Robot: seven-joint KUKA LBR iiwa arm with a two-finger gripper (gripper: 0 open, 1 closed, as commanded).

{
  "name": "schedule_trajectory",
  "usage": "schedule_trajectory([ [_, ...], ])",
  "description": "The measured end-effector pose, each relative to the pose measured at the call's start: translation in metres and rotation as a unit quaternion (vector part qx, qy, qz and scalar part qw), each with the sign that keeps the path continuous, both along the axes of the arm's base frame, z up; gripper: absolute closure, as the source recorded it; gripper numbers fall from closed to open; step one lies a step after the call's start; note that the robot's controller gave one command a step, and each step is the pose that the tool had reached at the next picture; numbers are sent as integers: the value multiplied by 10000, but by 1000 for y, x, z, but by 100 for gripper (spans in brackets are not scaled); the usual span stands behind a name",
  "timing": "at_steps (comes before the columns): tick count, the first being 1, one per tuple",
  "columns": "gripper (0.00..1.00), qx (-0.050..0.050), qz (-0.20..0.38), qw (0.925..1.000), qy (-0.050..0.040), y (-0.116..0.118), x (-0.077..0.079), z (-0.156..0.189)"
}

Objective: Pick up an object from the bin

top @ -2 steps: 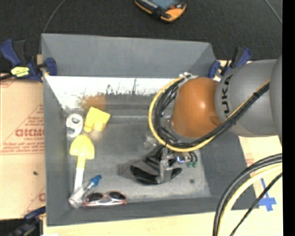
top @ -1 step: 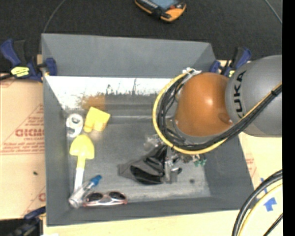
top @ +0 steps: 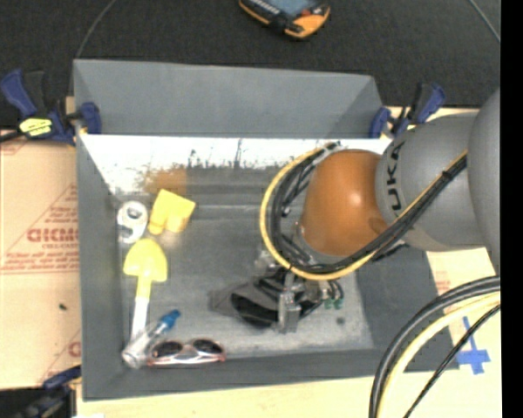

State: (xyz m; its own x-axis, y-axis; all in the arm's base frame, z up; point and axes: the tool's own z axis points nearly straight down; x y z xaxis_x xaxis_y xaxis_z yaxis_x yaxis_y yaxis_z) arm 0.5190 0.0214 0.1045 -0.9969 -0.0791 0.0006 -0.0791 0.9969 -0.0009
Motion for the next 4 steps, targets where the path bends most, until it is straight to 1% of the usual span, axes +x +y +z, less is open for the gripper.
schedule_trajectory([
  [1, 0, 4, 720, 9974, -28, -10, -20, -35],
  [2, 100, 2, -529, 9986, -31, 6, -8, -34],
  [3, 100, 2, -529, 9986, -31, 6, -8, -34],
  [4, 100, -2, -529, 9986, 26, 6, -11, -21],
])
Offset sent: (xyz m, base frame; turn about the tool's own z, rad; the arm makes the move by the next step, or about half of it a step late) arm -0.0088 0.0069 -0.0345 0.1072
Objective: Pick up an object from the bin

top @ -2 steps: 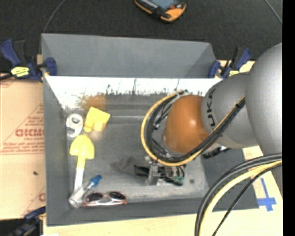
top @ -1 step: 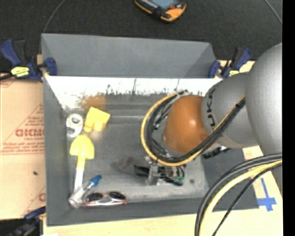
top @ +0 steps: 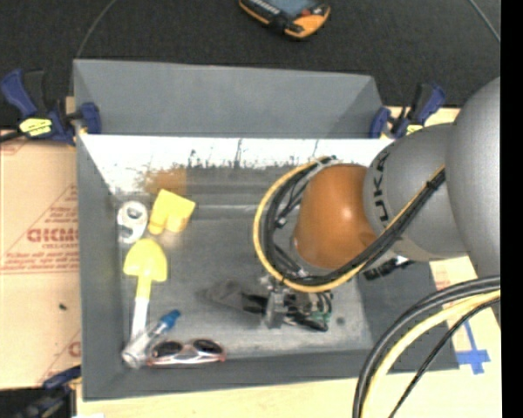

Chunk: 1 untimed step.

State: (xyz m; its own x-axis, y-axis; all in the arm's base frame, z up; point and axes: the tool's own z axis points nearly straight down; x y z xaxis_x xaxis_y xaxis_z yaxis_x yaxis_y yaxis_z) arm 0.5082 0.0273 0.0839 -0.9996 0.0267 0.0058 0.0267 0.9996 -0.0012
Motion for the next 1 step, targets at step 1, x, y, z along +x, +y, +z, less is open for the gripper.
schedule_trajectory([
  [1, 100, 4, 1, 10000, -41, 0, 2, 28],
])
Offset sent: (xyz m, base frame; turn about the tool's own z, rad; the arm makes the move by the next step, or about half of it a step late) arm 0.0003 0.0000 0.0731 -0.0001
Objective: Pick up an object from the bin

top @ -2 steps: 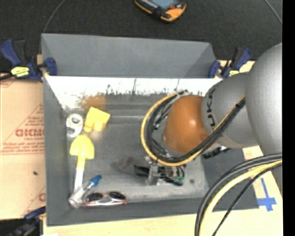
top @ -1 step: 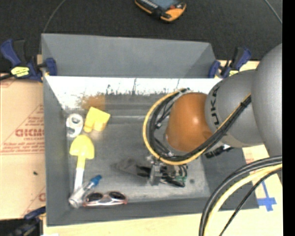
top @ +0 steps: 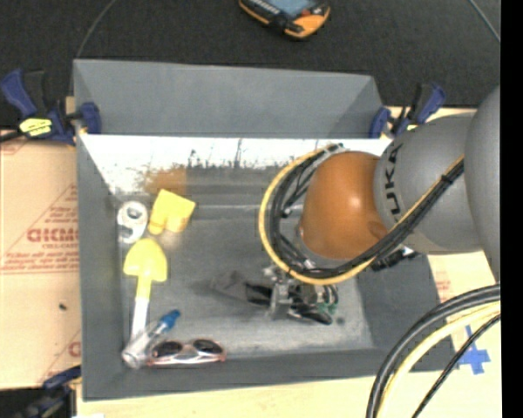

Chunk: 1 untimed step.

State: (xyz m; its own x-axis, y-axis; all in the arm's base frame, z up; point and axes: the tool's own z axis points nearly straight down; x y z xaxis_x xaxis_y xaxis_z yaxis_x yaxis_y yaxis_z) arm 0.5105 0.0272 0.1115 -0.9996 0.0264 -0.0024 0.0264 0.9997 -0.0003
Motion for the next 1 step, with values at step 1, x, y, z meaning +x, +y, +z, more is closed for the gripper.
schedule_trajectory([
  [1, 100, 1, 0, 10000, 1, 0, 0, 15],
])
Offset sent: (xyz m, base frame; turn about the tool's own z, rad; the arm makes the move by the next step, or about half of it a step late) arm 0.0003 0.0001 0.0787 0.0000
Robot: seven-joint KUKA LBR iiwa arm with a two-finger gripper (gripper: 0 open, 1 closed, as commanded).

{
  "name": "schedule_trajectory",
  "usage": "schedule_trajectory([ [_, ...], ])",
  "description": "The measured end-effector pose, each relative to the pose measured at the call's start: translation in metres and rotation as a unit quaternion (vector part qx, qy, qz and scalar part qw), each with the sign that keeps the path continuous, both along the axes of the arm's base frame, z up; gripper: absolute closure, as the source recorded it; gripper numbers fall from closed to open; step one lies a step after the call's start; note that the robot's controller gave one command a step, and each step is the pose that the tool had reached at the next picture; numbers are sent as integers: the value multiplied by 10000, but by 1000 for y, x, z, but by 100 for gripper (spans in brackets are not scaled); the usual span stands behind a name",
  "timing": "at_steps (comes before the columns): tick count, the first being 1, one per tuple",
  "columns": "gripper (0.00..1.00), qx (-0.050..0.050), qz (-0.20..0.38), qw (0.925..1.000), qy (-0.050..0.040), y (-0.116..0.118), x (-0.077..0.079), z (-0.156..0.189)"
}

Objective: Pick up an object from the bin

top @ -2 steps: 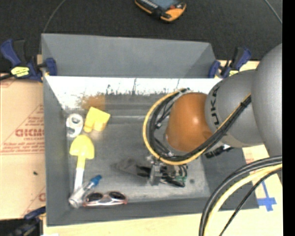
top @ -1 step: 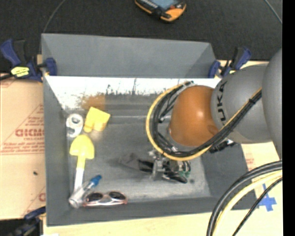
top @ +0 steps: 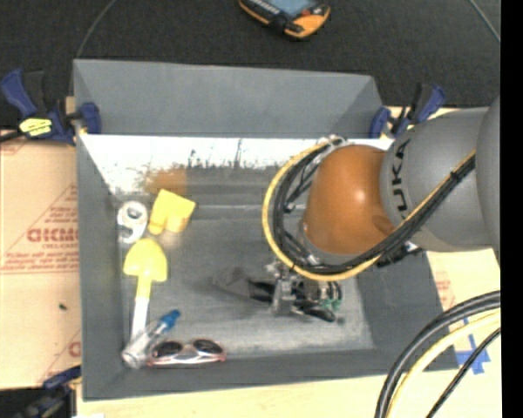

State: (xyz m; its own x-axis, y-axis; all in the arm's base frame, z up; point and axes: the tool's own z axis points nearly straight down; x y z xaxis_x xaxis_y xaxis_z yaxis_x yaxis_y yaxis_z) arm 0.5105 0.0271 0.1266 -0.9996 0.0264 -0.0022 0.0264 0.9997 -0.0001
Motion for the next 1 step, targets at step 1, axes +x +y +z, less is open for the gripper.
schedule_trajectory([
  [1, 100, 0, 1, 10000, 20, 0, -1, 15],
])
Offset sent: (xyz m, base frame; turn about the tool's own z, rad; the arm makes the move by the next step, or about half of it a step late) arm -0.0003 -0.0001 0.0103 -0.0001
